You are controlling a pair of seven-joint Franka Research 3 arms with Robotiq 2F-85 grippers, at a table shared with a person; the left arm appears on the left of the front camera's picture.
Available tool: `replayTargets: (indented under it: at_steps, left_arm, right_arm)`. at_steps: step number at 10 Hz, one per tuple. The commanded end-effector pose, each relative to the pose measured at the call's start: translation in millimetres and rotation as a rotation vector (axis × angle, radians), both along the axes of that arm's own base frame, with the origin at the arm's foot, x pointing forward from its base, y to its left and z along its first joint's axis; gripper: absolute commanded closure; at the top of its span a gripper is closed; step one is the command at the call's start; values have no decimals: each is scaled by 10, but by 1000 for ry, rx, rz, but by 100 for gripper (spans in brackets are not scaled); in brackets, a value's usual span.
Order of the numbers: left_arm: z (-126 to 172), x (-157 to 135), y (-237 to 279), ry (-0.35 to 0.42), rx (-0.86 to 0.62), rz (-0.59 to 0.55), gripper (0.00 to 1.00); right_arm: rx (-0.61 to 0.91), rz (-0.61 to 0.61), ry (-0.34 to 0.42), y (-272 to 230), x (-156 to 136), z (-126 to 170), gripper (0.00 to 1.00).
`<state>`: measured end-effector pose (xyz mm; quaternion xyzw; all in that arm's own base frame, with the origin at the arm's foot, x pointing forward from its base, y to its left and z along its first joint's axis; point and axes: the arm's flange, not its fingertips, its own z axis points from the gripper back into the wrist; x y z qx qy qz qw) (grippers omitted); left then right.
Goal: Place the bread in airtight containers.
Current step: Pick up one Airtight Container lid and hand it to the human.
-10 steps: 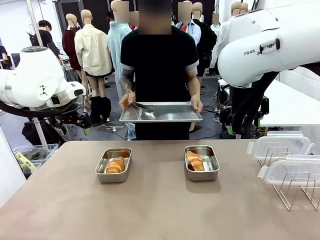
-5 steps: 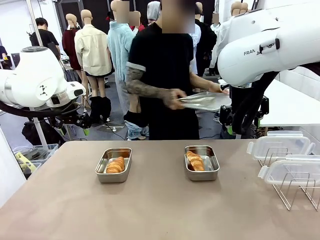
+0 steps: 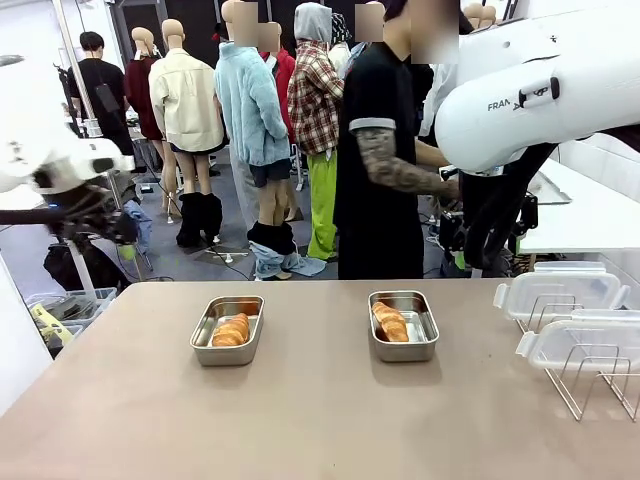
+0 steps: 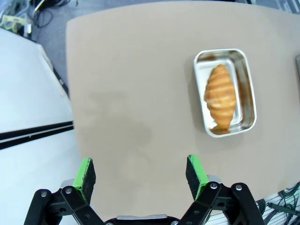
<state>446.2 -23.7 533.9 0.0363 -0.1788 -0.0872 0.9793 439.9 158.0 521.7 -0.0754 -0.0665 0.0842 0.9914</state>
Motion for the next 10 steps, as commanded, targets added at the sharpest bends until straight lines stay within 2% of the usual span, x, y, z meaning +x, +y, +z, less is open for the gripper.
replayTargets:
  at_steps: [1,2,3,10]
  left_arm:
    - [-78,-65,334,42,-21,40,0]
    - [-159,-24,428,68,-54,78,0]
    - [10,-82,225,16,-6,26,0]
    - [10,-82,225,16,-6,26,0]
  right_arm:
    - [11,-1,-6,2,-2,-16,0]
    - [11,-1,-6,2,-2,-16,0]
    - [11,-1,-6,2,-2,-16,0]
    - [11,-1,-6,2,-2,-16,0]
